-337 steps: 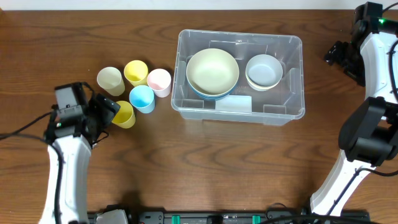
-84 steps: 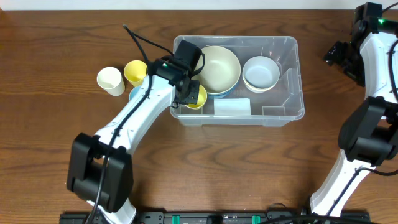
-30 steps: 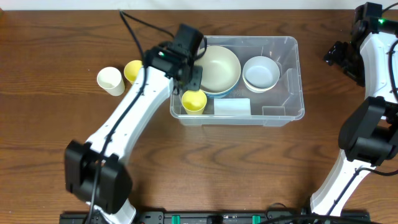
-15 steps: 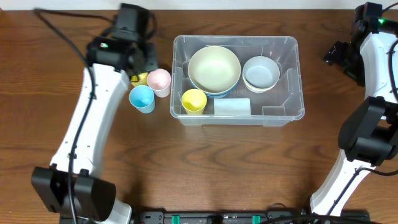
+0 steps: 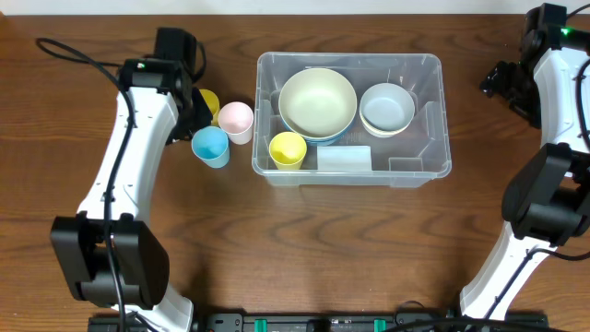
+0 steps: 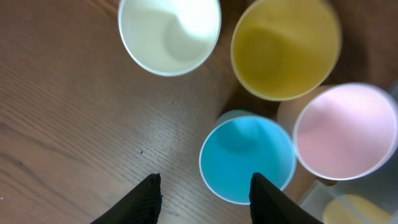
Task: Pack container
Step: 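Move the left gripper back to the light blue cup, then grasp the light blue cup with the left gripper and lift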
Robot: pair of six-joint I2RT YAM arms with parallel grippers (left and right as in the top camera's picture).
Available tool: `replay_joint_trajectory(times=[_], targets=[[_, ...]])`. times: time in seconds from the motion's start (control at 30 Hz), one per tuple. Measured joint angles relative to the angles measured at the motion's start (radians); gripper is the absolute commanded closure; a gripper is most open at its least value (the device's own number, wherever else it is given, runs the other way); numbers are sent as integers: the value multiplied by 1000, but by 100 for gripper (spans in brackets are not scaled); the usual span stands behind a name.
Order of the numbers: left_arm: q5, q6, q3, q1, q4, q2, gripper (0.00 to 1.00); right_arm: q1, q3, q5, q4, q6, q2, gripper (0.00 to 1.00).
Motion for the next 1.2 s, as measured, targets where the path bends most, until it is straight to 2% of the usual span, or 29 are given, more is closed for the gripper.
replay_joint_trajectory(times=[0.2,0.63,1.2], targets=[[16,-35,-106,0,38,8,53,0,0,0,0,0,0,1],[75,-61,-206,0,141,9,53,0,0,0,0,0,0,1],[98,-68,-238,0,161,9,53,0,0,0,0,0,0,1]])
